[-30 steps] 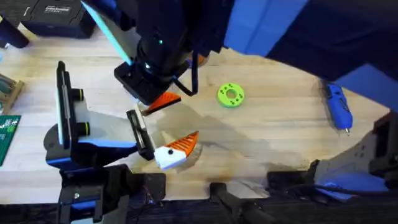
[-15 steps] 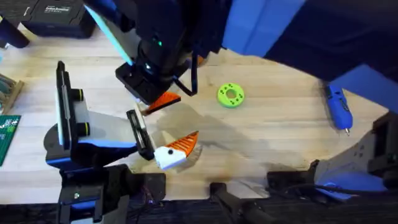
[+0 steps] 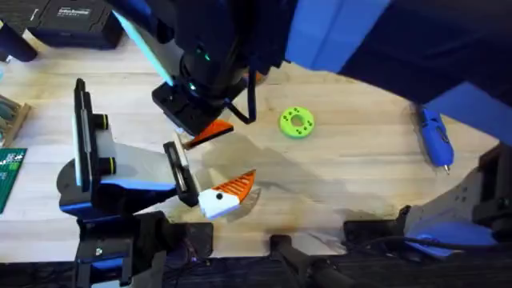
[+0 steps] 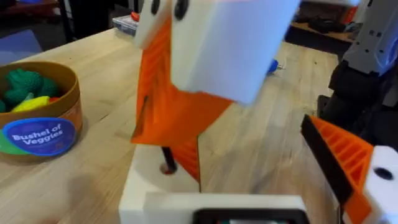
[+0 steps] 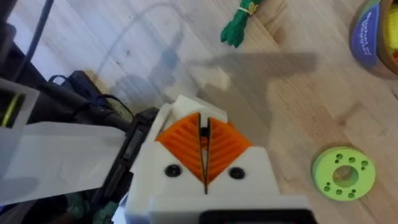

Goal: Pick up the gripper from the table and insert it into the empty holder that is missing its gripper. Then pick up a screw, insert it into the mounting hole, and use the screwdriver to tighten it. Finally, clean up the table by picking up the vegetable and placing it into the bucket.

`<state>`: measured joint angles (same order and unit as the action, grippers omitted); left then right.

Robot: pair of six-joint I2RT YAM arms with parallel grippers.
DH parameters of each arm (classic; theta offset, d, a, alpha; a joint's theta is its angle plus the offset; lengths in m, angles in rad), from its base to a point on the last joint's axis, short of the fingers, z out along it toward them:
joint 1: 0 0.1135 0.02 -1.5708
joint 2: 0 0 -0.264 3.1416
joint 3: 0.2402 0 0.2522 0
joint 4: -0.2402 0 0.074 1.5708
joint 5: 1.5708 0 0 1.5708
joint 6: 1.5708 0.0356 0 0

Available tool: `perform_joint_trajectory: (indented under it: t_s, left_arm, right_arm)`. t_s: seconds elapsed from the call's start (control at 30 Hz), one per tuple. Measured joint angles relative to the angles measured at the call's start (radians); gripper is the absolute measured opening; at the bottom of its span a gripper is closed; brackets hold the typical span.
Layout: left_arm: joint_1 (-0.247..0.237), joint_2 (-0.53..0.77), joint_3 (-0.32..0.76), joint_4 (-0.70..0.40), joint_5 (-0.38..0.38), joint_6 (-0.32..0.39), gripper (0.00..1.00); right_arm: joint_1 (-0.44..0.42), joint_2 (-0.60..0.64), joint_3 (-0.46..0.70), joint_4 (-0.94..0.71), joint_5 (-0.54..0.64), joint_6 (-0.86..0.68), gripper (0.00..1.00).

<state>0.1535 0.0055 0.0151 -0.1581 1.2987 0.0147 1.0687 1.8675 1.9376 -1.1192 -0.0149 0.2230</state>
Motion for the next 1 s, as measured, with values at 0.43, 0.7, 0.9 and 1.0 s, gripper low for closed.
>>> perform_joint_trajectory:
  t_s: [0.43, 0.7, 0.9, 1.0]
  left_arm:
    - [-0.002, 0.000, 0.000, -0.001, 0.003, -0.003, 0.985]
    - [-0.002, 0.000, 0.000, -0.001, 0.003, -0.003, 0.985]
    - [-0.002, 0.000, 0.000, 0.000, 0.003, -0.003, 0.985]
    - [-0.002, 0.000, 0.000, 0.000, 0.003, -0.003, 0.985]
  right_arm:
    - [0.002, 0.000, 0.004, -0.009, -0.051, -0.015, 0.007]
    - [0.004, 0.000, 0.004, -0.011, -0.058, -0.019, 0.007]
    - [0.004, 0.000, 0.004, -0.011, -0.054, -0.019, 0.007]
    - [0.005, 0.000, 0.004, 0.000, -0.054, -0.019, 0.007]
